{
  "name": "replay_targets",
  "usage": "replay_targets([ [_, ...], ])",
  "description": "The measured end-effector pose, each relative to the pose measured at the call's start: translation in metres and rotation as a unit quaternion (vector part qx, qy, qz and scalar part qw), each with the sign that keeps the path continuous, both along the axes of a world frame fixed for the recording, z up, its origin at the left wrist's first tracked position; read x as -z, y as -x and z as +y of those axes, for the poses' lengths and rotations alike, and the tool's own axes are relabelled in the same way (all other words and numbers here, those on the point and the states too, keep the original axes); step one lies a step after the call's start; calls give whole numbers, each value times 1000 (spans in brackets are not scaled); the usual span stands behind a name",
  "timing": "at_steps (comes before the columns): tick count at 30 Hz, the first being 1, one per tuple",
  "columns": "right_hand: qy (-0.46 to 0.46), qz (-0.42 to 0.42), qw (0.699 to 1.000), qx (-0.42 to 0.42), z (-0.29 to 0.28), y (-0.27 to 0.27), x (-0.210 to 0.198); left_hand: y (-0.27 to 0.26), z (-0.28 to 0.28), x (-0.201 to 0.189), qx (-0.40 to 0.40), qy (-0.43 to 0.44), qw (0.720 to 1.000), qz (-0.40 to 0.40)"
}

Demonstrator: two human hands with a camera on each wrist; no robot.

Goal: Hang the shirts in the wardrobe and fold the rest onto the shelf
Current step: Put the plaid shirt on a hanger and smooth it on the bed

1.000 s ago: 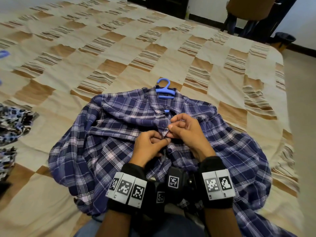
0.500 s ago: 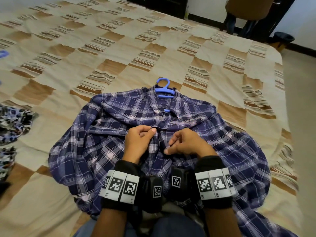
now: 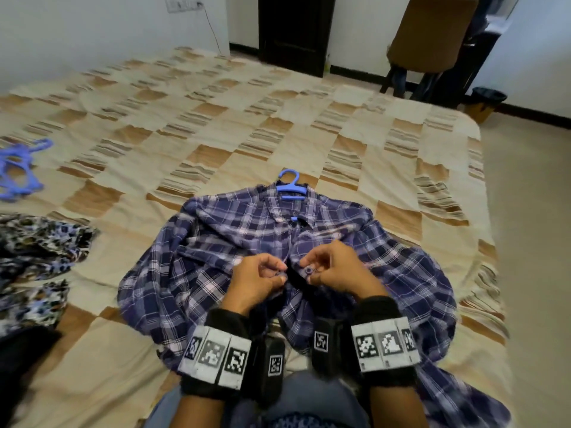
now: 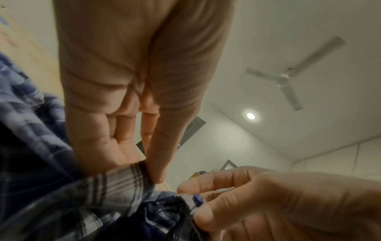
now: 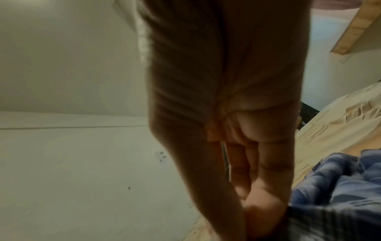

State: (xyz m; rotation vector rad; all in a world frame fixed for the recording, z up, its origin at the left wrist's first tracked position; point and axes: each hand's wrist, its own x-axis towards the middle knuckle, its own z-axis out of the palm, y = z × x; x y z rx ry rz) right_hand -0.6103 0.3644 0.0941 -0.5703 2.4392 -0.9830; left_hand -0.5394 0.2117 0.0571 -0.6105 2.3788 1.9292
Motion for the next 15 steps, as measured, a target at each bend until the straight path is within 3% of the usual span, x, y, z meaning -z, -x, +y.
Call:
replay_targets([
  [4,22,89,995,46,-1,-17,-6,-22,2,0,-22,23,999,16],
  [11,-22,190,977,94,-13,-25,3,-23,-2,1,-20,-52,998,24],
  [15,-30,149,988,28,-22,-13,13,-7,-2,3,-27,-105,994,28],
])
